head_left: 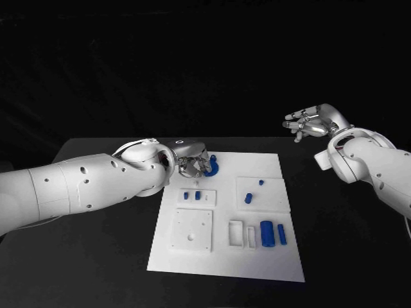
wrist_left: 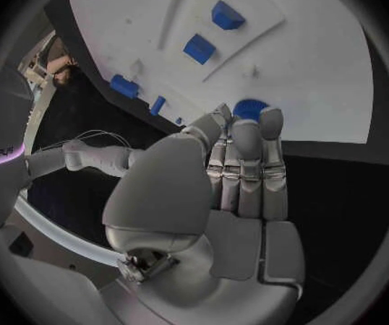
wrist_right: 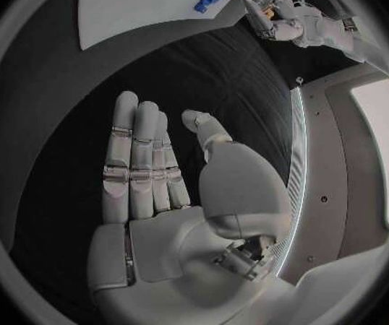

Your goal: Assemble the parts on the task board

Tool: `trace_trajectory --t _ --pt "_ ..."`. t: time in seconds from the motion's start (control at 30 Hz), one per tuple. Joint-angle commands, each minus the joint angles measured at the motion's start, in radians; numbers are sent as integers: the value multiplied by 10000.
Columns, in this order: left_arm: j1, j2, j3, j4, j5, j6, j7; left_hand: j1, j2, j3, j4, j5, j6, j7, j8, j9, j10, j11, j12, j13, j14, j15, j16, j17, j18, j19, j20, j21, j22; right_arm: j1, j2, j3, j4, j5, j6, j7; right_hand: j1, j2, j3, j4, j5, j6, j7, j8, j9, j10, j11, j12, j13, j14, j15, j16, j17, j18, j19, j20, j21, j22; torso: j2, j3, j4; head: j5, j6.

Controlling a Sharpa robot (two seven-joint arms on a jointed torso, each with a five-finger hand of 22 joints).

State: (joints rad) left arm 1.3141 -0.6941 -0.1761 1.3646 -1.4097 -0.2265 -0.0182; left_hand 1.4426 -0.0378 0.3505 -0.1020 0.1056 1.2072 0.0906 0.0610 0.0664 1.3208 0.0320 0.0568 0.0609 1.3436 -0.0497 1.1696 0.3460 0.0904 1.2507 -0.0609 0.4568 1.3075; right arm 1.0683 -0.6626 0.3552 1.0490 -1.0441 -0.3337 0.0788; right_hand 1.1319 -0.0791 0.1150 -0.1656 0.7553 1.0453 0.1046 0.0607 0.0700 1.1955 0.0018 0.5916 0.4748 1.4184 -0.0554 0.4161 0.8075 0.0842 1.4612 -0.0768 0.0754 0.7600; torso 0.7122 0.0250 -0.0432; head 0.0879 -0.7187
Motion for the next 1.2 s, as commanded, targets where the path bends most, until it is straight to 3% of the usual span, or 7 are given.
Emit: trace_trajectory --t 0.03,0.23,0.47,0.9,1.2 --pt "5 -149 57 125 738 54 70 -105 5 -63 28 -53 89 2 29 8 17 -10 32 -6 55 -5 9 21 156 5 -66 20 178 -3 -3 5 -2 -4 36 100 -13 -74 11 -9 61 -42 29 24 -12 -26 -18 66 -11 62 17 -32 9 1 252 43 64 -10 -3 3 2 10 -2" --pt "10 -429 100 197 841 412 -4 -81 11 -119 33 -92 95 1 29 7 18 -12 31 -7 38 -4 -31 22 140 -32 -65 -13 178 -3 -12 5 -21 -4 38 95 -16 -76 37 -27 74 -43 32 22 -13 -39 -18 81 -41 62 17 -49 12 -1 245 42 101 -97 3 2 4 37 -10" --pt "8 -559 57 229 713 532 -12 -46 6 -145 26 -96 98 0 29 7 22 -13 32 -6 43 -6 -42 28 136 -34 -69 -14 186 -3 5 5 -31 -4 45 98 -16 -76 37 -27 74 -43 32 22 -13 -39 -18 81 -41 62 17 -49 12 -1 245 42 101 -97 4 -3 -2 68 -20" --pt "-12 -554 -227 82 289 597 -8 0 5 -154 18 -82 91 3 26 5 20 -9 32 -6 41 -5 -58 37 137 -39 -70 -10 191 -3 8 4 -29 -4 52 99 -16 -76 37 -27 74 -43 32 22 -13 -39 -18 81 -41 62 17 -49 12 -1 245 42 101 -97 10 10 -17 87 -41" --pt "-25 -536 -297 41 186 676 -11 16 4 -154 14 -83 94 5 28 5 21 -7 32 -6 37 -4 -70 40 139 -48 -70 -7 193 -3 7 4 -29 -4 55 99 -16 -76 37 -27 74 -43 32 22 -13 -39 -18 81 -41 62 17 -49 12 -1 245 42 101 -97 6 7 -22 84 -52"
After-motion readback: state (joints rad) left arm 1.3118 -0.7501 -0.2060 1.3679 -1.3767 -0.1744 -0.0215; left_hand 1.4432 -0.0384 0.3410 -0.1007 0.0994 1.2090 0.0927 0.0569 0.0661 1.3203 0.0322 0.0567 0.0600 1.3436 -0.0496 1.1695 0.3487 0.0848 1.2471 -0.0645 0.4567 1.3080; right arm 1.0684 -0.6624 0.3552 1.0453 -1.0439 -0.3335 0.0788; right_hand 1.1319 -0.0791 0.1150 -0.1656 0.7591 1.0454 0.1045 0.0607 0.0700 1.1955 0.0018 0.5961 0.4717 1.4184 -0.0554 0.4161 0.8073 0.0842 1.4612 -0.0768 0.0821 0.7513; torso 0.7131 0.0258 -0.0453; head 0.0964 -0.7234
